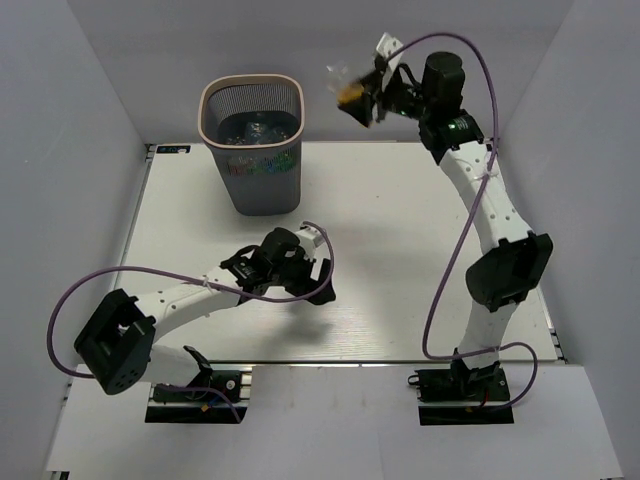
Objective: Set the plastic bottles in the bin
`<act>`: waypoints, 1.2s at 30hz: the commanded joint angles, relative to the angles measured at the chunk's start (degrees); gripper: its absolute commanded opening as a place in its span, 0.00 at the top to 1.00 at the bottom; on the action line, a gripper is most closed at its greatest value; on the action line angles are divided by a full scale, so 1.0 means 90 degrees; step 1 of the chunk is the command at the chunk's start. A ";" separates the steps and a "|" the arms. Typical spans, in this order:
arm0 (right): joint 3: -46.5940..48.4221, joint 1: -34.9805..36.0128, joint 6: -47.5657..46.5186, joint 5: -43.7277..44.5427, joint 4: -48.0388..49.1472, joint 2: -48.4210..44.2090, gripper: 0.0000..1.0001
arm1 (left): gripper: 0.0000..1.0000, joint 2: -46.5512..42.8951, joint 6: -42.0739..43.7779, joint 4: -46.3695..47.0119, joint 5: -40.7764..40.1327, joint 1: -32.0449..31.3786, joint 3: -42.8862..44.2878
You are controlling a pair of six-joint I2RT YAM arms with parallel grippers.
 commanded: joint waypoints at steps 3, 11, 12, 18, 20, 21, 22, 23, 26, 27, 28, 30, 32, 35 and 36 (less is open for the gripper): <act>0.1046 0.0719 0.2201 -0.0407 0.3822 0.0663 0.79 | 0.00 -0.0132 -0.0237 0.0387 -0.0129 -0.0247 -0.0253; 0.2481 0.1812 0.3015 0.0684 0.5625 0.2298 0.72 | 0.00 -0.0268 -0.0501 0.0504 -0.0246 -0.0530 -0.0517; 0.2571 0.1929 0.2898 0.0880 0.5615 0.2579 0.67 | 0.00 -0.0337 -0.0579 0.0504 -0.0246 -0.0530 -0.0585; 0.2562 0.2135 0.2683 0.1448 0.5752 0.2875 0.10 | 0.00 -0.0562 -0.0784 0.0368 -0.0461 -0.0706 -0.0713; 0.2533 0.2097 0.2634 0.1380 0.5771 0.2769 0.10 | 0.00 -0.0620 -0.0784 0.0310 -0.0529 -0.0764 -0.0771; 0.2397 0.2087 0.2624 0.1370 0.5781 0.2719 0.10 | 0.00 -0.0620 -0.0784 0.0309 -0.0530 -0.0765 -0.0771; 0.2309 0.2077 0.2604 0.1341 0.5839 0.2545 0.13 | 0.00 -0.0620 -0.0842 0.0309 -0.0530 -0.0765 -0.0771; 0.2086 0.2038 0.2604 0.1399 0.5859 0.2321 0.16 | 0.00 -0.0620 -0.0843 0.0386 -0.0597 -0.0765 -0.0771; 0.1480 0.1921 0.2624 0.1419 0.5704 0.1657 0.38 | 0.00 -0.0484 -0.0843 0.0455 -0.0724 -0.0823 -0.0713; 0.1391 0.1892 0.2508 0.1487 0.5297 0.1529 0.50 | 0.00 -0.0406 -0.0843 0.0523 -0.0851 -0.0823 -0.0713; 0.1284 0.1882 0.2439 0.1787 0.4993 0.1218 0.87 | 0.00 -0.0406 -0.0843 0.0524 -0.0919 -0.0823 -0.0655; 0.1234 0.1735 0.1954 0.1868 0.3442 0.0806 1.00 | 0.00 -0.0337 -0.0843 0.0602 -0.1192 -0.0823 -0.0654; 0.0699 0.1512 0.1794 0.2141 0.1954 0.0086 0.93 | 0.00 -0.0337 -0.0843 0.0816 -0.1349 -0.0823 -0.0654; -0.0499 0.1120 0.1287 0.2327 0.0390 -0.0871 0.23 | 0.00 -0.0571 -0.0785 0.0962 -0.1622 -0.0823 -0.0654; -0.1075 0.1033 0.1150 0.2665 0.0149 -0.1271 0.10 | 0.00 -0.0649 -0.0784 0.0963 -0.1778 -0.0823 -0.0654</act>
